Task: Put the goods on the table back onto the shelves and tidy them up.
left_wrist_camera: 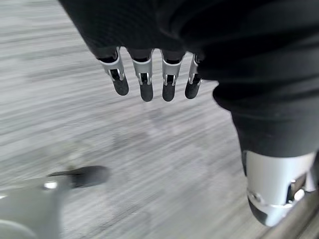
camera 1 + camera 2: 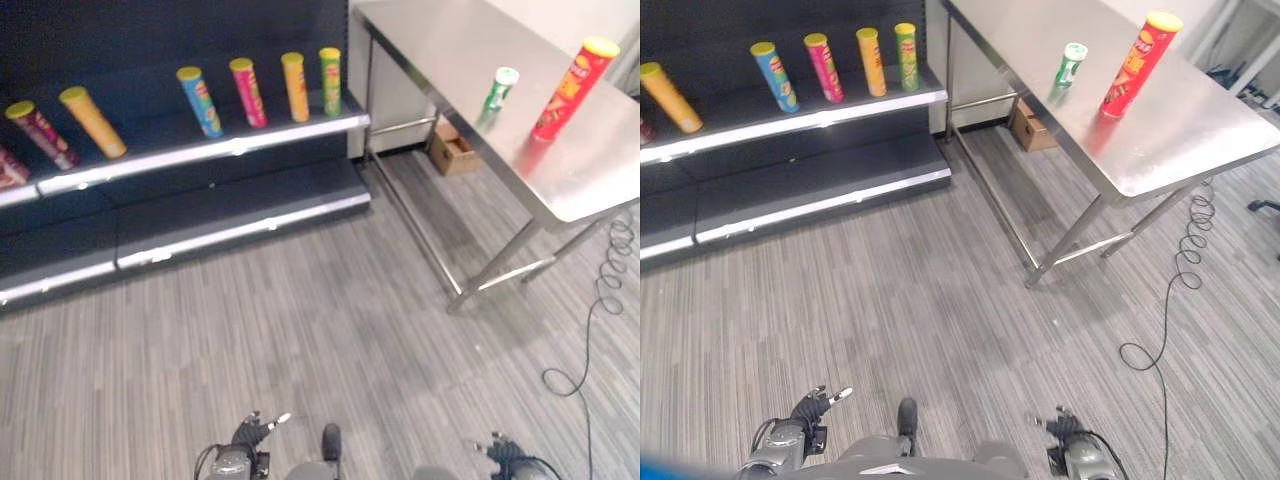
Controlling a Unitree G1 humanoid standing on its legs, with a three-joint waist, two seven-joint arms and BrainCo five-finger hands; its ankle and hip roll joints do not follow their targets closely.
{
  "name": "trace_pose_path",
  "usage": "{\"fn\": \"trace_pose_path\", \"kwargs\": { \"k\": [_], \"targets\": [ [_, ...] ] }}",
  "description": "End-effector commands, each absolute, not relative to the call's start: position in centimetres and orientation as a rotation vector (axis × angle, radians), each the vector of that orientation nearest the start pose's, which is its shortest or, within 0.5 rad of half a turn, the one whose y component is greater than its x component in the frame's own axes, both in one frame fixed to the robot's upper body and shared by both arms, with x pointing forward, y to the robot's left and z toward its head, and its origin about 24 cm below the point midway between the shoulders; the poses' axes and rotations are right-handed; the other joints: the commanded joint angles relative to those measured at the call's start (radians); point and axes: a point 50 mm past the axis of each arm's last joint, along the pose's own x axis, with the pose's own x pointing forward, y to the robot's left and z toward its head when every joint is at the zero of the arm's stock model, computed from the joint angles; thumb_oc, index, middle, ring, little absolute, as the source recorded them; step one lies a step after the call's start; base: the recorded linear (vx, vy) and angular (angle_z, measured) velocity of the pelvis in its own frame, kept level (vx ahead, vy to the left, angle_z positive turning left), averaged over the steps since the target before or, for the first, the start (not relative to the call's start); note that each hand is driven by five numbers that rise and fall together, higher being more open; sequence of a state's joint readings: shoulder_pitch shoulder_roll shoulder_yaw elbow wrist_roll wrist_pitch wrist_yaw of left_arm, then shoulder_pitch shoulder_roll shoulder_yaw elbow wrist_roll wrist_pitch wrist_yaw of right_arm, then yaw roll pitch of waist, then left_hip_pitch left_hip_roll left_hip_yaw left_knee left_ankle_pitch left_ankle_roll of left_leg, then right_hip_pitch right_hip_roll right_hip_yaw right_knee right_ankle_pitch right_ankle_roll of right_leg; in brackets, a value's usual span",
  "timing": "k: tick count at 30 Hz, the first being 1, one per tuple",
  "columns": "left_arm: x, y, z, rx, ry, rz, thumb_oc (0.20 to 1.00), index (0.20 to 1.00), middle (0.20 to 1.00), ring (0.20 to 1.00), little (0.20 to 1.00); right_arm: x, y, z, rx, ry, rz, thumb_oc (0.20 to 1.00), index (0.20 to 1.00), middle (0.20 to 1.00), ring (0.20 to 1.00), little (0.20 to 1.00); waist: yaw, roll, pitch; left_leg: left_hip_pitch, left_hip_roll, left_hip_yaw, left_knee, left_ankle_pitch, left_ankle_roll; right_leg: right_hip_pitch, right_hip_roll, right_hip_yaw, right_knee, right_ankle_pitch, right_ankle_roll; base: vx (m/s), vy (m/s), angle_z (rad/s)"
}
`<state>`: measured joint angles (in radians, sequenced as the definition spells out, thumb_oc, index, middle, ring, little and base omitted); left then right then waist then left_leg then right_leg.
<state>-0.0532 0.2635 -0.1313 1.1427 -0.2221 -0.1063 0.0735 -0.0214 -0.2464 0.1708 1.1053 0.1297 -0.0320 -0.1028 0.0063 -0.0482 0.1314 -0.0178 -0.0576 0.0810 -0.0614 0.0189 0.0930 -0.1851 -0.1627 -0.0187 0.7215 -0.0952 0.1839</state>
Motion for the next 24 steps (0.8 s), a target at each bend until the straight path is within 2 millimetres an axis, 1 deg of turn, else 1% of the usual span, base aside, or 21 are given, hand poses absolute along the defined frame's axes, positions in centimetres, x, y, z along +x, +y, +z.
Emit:
{"fn": "trace_pose_path", "kwargs": {
  "k": [1,2,3,4,5,7,8,9,10,11,12,13,15,17,19,20,21,22,23,24],
  "targets": [
    [13.5,26.1,-13.7,0.207,0.975,0.251,1.000,1.000,1.000,1.000,1.000,15.1,-24.9,-13.3,-0.288,0.954,-0.185,1.000,1.000,1.000,1.000,1.000,-0.015,0.031,0.071,-0.014,0.029,-0.016,0.024,-0.043,-0.047,0.125,-0.040,-0.075,-0.142,0.181,-0.037,0.32,0.161,-0.14],
    [13.6,26.0,-13.7,0.211,0.977,0.242,1.000,1.000,1.000,1.000,1.000,15.0,-25.0,-13.3,-0.292,0.963,-0.189,1.000,1.000,1.000,1.000,1.000,-0.027,0.042,0.082,0.008,0.032,-0.022,0.025,-0.054,-0.049,0.097,-0.032,-0.099,-0.186,0.128,-0.049,0.39,0.109,-0.26],
    [13.6,25.8,-13.8,0.221,0.985,0.223,1.000,1.000,1.000,1.000,1.000,14.7,-25.3,-13.5,-0.292,0.981,-0.198,1.000,1.000,1.000,1.000,1.000,-0.048,0.051,0.100,0.046,0.034,-0.035,0.024,-0.071,-0.052,0.048,0.009,-0.105,-0.268,0.041,-0.065,0.37,0.063,-0.17],
    [13.7,25.6,-13.8,0.226,0.986,0.209,1.000,1.000,1.000,1.000,1.000,14.6,-25.4,-13.5,-0.288,0.987,-0.205,1.000,1.000,1.000,1.000,1.000,-0.057,0.051,0.099,0.058,0.029,-0.043,0.023,-0.080,-0.052,0.027,0.029,-0.099,-0.335,0.034,-0.060,0.45,0.025,0.03],
    [13.7,25.4,-13.9,0.234,0.988,0.196,1.000,1.000,1.000,1.000,1.000,14.2,-25.6,-13.6,-0.286,1.004,-0.214,1.000,1.000,1.000,1.000,1.000,-0.078,0.041,0.113,0.106,0.013,-0.057,0.010,-0.101,-0.055,0.010,0.065,-0.086,-0.479,0.058,-0.046,0.38,0.003,0.41],
    [13.7,25.3,-14.0,0.234,0.990,0.190,1.000,1.000,1.000,1.000,1.000,13.6,-25.7,-13.9,-0.281,1.028,-0.221,1.000,1.000,1.000,1.000,1.000,-0.099,0.029,0.117,0.152,-0.008,-0.075,-0.001,-0.122,-0.059,-0.033,0.100,-0.076,-0.597,0.101,-0.030,0.40,-0.014,0.42],
    [13.8,25.1,-14.0,0.235,0.988,0.181,1.000,1.000,1.000,1.000,1.000,13.2,-25.9,-14.0,-0.284,1.041,-0.224,1.000,1.000,1.000,1.000,1.000,-0.107,0.023,0.123,0.181,-0.016,-0.090,0.001,-0.143,-0.065,-0.035,0.112,-0.111,-0.686,0.129,-0.018,0.48,-0.064,0.25],
    [13.7,24.9,-14.1,0.243,0.994,0.167,1.000,1.000,1.000,1.000,1.000,12.8,-26.1,-14.0,-0.294,1.050,-0.229,1.000,1.000,1.000,1.000,1.000,-0.106,0.012,0.116,0.199,-0.025,-0.095,0.004,-0.160,-0.069,-0.035,0.110,-0.178,-0.723,0.148,-0.015,0.43,-0.072,0.20],
    [13.6,24.7,-14.2,0.242,0.998,0.159,1.000,1.000,1.000,1.000,1.000,12.7,-26.2,-14.0,-0.297,1.054,-0.231,1.000,1.000,1.000,1.000,1.000,-0.107,0.010,0.111,0.205,-0.027,-0.096,0.005,-0.165,-0.069,-0.030,0.109,-0.194,-0.727,0.152,-0.018,0.24,-0.053,0.26],
    [13.6,24.7,-14.2,0.242,0.998,0.159,1.000,1.000,1.000,1.000,1.000,12.7,-26.2,-14.0,-0.297,1.054,-0.231,1.000,1.000,1.000,1.000,1.000,-0.108,0.010,0.112,0.205,-0.026,-0.097,0.005,-0.165,-0.069,-0.029,0.109,-0.195,-0.727,0.152,-0.017,0.30,-0.062,0.18],
    [13.2,24.5,-14.4,0.253,1.015,0.142,1.000,1.000,1.000,1.000,1.000,12.1,-26.6,-14.1,-0.291,1.063,-0.247,1.000,1.000,1.000,1.000,1.000,-0.112,0.007,0.084,0.241,-0.027,-0.101,-0.008,-0.194,-0.075,0.002,0.109,-0.203,-0.754,0.170,-0.031,0.34,-0.079,0.31],
    [13.0,24.3,-14.5,0.260,1.022,0.133,1.000,1.000,1.000,1.000,1.000,11.8,-26.7,-14.2,-0.288,1.070,-0.253,1.000,1.000,1.000,1.000,1.000,-0.116,0.008,0.073,0.252,-0.023,-0.103,-0.009,-0.205,-0.078,0.012,0.111,-0.205,-0.759,0.174,-0.038,0.45,-0.125,0.52],
    [13.1,24.0,-14.6,0.254,1.017,0.124,1.000,1.000,1.000,1.000,1.000,11.4,-27.1,-14.1,-0.284,1.072,-0.270,1.000,1.000,1.000,1.000,1.000,-0.133,0.013,0.064,0.266,-0.004,-0.111,0.010,-0.225,-0.096,0.026,0.118,-0.195,-0.747,0.176,-0.050,0.30,-0.123,0.56],
    [13.3,23.8,-14.5,0.247,1.008,0.121,1.000,1.000,1.000,1.000,1.000,11.2,-27.5,-14.1,-0.282,1.075,-0.282,1.000,1.000,1.000,1.000,1.000,-0.139,0.018,0.057,0.273,0.012,-0.111,0.038,-0.238,-0.113,0.037,0.122,-0.198,-0.735,0.162,-0.062,0.25,-0.114,0.45],
    [13.4,23.7,-14.5,0.249,1.004,0.113,1.000,1.000,1.000,1.000,1.000,11.0,-27.7,-14.0,-0.284,1.077,-0.283,1.000,1.000,1.000,1.000,1.000,-0.142,0.024,0.046,0.265,0.032,-0.106,0.101,-0.224,-0.136,0.060,0.132,-0.209,-0.732,0.139,-0.077,0.21,-0.109,0.24],
    [13.4,23.7,-14.5,0.249,1.004,0.113,1.000,1.000,1.000,1.000,1.000,11.0,-27.7,-14.0,-0.284,1.077,-0.283,1.000,1.000,1.000,1.000,1.000,-0.142,0.024,0.047,0.265,0.032,-0.106,0.101,-0.224,-0.136,0.061,0.133,-0.209,-0.732,0.139,-0.077,0.24,-0.127,0.03],
    [13.3,23.7,-14.5,0.246,1.006,0.112,1.000,1.000,1.000,1.000,1.000,10.8,-27.8,-14.1,-0.292,1.086,-0.276,1.000,1.000,1.000,1.000,1.000,-0.142,0.029,0.038,0.247,0.053,-0.084,0.197,-0.180,-0.176,0.103,0.148,-0.221,-0.741,0.109,-0.096,0.16,-0.086,-0.01],
    [13.3,23.7,-14.5,0.246,1.006,0.112,1.000,1.000,1.000,1.000,1.000,10.8,-27.8,-14.1,-0.292,1.086,-0.276,1.000,1.000,1.000,1.000,1.000,-0.142,0.030,0.039,0.247,0.054,-0.084,0.200,-0.182,-0.176,0.104,0.149,-0.221,-0.742,0.109,-0.096,0.22,-0.129,0.04],
    [13.2,23.7,-14.5,0.242,1.008,0.115,1.000,1.000,1.000,1.000,1.000,10.6,-27.8,-14.1,-0.297,1.091,-0.274,1.000,1.000,1.000,1.000,1.000,-0.140,0.032,0.041,0.224,0.064,-0.072,0.293,-0.139,-0.203,0.130,0.159,-0.221,-0.745,0.092,-0.110,0.07,-0.045,0.02],
    [13.2,23.7,-14.5,0.242,1.009,0.115,1.000,1.000,1.000,1.000,1.000,10.6,-27.8,-14.1,-0.297,1.091,-0.274,1.000,1.000,1.000,1.000,1.000,-0.140,0.032,0.041,0.223,0.064,-0.072,0.293,-0.139,-0.202,0.129,0.159,-0.222,-0.745,0.091,-0.110,0.17,-0.151,-0.10]
  ]
}}
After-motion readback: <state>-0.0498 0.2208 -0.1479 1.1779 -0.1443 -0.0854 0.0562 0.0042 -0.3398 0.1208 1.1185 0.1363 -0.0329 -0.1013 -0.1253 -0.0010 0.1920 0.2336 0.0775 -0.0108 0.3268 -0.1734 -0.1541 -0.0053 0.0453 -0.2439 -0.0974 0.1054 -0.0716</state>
